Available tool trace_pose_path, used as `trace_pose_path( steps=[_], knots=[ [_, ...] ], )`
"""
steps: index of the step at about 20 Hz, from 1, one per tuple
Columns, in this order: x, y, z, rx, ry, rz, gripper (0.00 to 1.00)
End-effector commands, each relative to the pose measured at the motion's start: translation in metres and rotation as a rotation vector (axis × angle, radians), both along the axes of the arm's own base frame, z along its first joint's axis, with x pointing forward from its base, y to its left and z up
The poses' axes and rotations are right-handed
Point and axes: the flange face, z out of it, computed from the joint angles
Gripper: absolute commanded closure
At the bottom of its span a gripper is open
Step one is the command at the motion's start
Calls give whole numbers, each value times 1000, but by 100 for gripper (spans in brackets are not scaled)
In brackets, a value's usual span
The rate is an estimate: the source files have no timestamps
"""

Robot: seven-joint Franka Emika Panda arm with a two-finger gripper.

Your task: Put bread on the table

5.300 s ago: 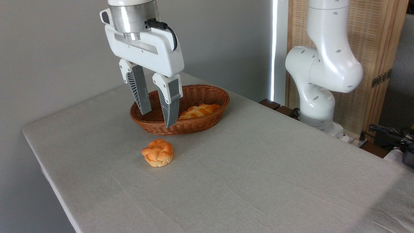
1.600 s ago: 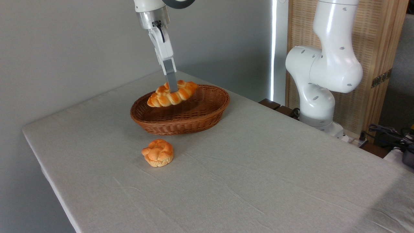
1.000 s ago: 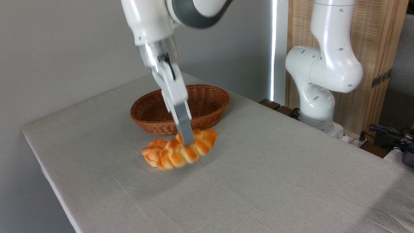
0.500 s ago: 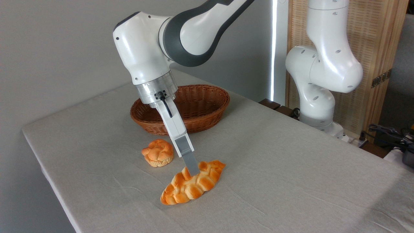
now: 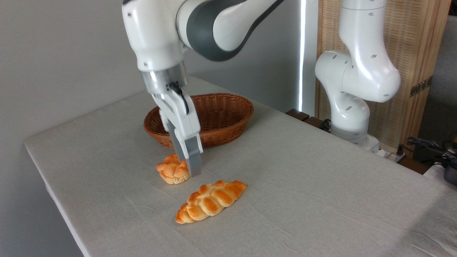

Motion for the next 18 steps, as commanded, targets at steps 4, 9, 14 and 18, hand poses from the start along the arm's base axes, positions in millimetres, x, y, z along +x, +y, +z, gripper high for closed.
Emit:
trace_pose_path(
  steps=[4, 9, 14, 18],
  knots=[
    [0, 9, 103, -94, -85, 242, 0],
    [-12, 18, 137, -158, 1, 292, 0],
    [-15, 8, 130, -124, 20, 267, 0],
    [-14, 14, 131, -111, 8, 265, 0]
  ],
)
